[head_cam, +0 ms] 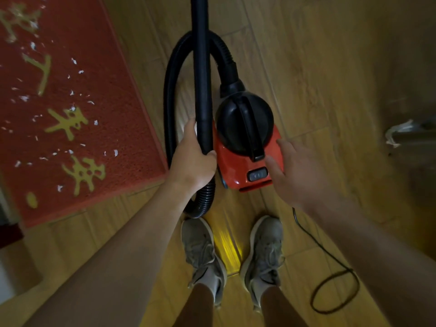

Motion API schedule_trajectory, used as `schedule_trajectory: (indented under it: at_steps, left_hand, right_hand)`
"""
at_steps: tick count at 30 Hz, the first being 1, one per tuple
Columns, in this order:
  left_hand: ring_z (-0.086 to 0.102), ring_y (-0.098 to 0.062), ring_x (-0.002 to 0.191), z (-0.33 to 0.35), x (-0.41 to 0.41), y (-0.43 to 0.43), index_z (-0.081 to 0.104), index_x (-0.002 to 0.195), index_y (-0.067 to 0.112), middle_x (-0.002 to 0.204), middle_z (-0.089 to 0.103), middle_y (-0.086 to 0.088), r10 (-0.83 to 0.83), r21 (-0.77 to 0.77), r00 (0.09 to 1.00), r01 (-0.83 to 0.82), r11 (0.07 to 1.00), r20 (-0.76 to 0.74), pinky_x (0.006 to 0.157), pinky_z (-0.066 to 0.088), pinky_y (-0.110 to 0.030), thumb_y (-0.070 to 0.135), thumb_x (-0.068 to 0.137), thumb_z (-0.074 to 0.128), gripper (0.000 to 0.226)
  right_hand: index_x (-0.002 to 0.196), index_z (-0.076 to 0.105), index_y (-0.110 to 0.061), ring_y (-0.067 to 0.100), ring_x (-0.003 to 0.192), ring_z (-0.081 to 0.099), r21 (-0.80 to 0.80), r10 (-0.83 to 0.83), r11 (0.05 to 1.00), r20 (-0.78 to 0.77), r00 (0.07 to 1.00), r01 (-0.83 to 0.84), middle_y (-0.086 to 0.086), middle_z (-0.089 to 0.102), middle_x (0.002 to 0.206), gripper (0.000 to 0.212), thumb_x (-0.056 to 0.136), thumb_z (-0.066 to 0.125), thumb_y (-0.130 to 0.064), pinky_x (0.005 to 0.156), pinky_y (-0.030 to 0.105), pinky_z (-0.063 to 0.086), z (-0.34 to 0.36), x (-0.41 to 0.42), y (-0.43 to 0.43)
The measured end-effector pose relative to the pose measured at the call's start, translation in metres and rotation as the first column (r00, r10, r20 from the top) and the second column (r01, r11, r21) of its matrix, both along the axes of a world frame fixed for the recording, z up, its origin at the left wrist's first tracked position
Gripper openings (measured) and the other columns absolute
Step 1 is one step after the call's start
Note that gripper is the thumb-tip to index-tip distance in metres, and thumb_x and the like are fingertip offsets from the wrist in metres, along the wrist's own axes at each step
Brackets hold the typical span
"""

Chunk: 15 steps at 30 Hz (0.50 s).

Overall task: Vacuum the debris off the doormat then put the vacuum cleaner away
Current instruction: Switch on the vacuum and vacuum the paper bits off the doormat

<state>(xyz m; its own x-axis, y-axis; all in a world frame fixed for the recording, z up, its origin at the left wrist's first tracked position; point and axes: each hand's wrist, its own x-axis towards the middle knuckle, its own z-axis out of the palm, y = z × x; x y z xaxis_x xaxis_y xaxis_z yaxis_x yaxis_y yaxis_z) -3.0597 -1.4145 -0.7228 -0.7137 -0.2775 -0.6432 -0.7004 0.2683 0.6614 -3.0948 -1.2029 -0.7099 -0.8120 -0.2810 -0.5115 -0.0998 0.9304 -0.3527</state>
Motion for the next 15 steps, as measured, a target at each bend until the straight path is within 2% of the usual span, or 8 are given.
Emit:
schedule_trajectory:
  at_steps: [3,6,9,12,15]
  left_hand:
    - [0.064,-0.004,0.093,-0.005,0.019,0.009,0.042,0.129,0.037,0.100,0.064,0.014,0.101,0.047,0.994,-0.103,0.994,0.040,0.078,0.051,-0.024,0.006,0.094,0.064,0.052]
    - [0.065,-0.011,0.096,-0.015,0.038,0.021,0.049,0.111,0.033,0.101,0.065,0.007,0.188,0.107,0.979,-0.196,0.975,0.080,0.079,0.051,-0.030,0.003,0.093,0.065,0.039]
    - [0.066,-0.012,0.091,-0.023,0.052,0.033,0.052,0.110,0.029,0.097,0.065,0.006,0.243,0.110,0.968,-0.248,0.962,0.062,0.077,0.050,-0.033,0.002,0.091,0.068,0.036]
    - [0.064,0.003,0.078,-0.026,0.058,0.043,0.052,0.112,0.028,0.091,0.064,0.014,0.249,0.134,0.968,-0.252,0.958,0.040,0.071,0.048,-0.027,0.007,0.095,0.068,0.032]
    - [0.066,-0.002,0.089,-0.032,0.065,0.053,0.054,0.109,0.031,0.094,0.065,0.017,0.255,0.149,0.966,-0.256,0.955,0.029,0.083,0.053,-0.034,0.016,0.099,0.065,0.022]
  right_hand:
    - [0.133,0.053,-0.002,0.034,0.119,0.052,0.033,-0.020,0.999,0.032,0.999,0.019,0.017,0.058,0.128,0.048,0.103,0.045,-0.039,0.097,0.043,0.041,-0.009,0.016,0.009]
    - [0.131,0.055,-0.002,0.034,0.118,0.053,0.071,0.008,0.997,0.040,0.999,-0.011,0.017,0.059,0.126,0.047,0.103,0.046,-0.039,0.095,0.042,0.040,-0.022,0.025,0.015]
    - [0.123,0.059,-0.003,0.035,0.108,0.057,0.068,0.037,0.997,0.048,0.998,-0.040,0.017,0.062,0.115,0.043,0.103,0.046,-0.039,0.091,0.045,0.044,-0.040,0.029,0.018]
    - [0.114,0.060,-0.006,0.034,0.098,0.060,0.067,0.047,0.996,0.067,0.997,-0.052,0.014,0.062,0.107,0.038,0.102,0.048,-0.040,0.086,0.045,0.047,-0.052,0.029,0.020]
    - [0.115,0.060,-0.005,0.034,0.101,0.060,0.092,0.072,0.993,0.073,0.995,-0.078,0.015,0.062,0.110,0.038,0.101,0.051,-0.040,0.087,0.044,0.047,-0.064,0.029,0.024]
